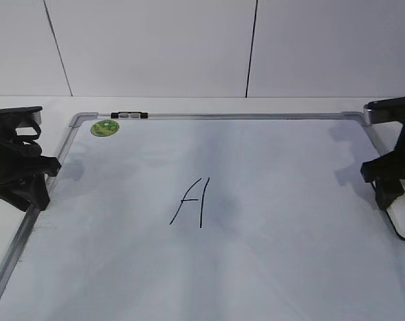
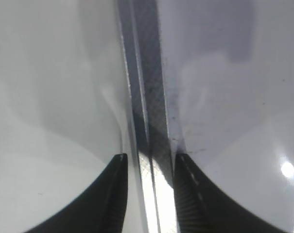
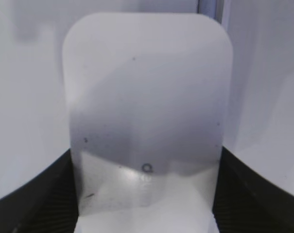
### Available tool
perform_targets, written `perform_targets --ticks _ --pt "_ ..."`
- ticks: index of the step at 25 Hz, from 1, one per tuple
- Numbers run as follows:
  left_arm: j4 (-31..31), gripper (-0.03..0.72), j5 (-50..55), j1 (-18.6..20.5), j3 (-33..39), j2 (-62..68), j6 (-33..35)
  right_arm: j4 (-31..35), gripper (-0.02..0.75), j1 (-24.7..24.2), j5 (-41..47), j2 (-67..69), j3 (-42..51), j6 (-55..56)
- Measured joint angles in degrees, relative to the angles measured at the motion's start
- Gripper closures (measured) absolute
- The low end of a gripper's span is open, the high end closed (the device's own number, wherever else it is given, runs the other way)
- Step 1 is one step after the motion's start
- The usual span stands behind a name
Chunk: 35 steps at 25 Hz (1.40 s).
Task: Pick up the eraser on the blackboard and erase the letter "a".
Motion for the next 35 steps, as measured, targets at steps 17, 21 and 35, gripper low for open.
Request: perform_targets --ticks 17,21,35 --pt "0.00 0.447 0.22 0.00 0.00 0.00 0.00 -0.36 0.185 -0.34 -0.27 3.13 -2.02 2.22" --pt "0.00 0.448 0.22 0.00 0.00 0.00 0.00 -1.48 0.185 -0.34 -0.27 3.17 -2.02 2.44" --pt "0.00 0.447 0.22 0.00 0.00 0.00 0.00 -2.40 0.060 -0.34 -0.41 3.17 -2.27 3.59"
